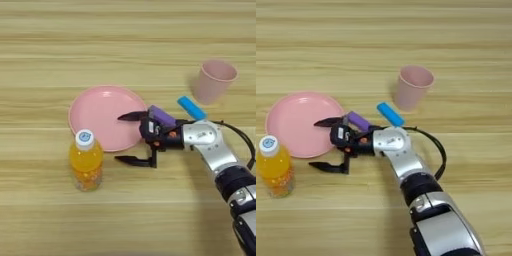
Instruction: Move the objects on the table
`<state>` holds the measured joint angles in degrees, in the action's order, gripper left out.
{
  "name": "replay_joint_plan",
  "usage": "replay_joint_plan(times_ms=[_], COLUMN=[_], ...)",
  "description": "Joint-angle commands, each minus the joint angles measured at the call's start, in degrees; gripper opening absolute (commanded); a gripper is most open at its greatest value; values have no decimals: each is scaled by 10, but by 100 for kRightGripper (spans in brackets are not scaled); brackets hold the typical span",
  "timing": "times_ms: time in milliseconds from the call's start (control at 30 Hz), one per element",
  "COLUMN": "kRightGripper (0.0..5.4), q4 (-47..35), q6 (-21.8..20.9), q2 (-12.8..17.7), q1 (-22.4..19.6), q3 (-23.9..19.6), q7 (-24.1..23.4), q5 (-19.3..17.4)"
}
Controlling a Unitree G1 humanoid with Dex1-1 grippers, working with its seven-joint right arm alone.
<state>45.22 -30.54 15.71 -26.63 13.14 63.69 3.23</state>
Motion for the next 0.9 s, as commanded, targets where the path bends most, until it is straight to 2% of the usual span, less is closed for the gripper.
replay_joint_plan(times_ms=[33,533,900], kRightGripper=[537,537,537], q4=[-12,31,60], q6=[4,46,67], q2=[1,-12,-14], q1=[-55,-88,-111], q3=[-6,-16,-23], q7=[-36,-115,-156], q5=[3,20,21])
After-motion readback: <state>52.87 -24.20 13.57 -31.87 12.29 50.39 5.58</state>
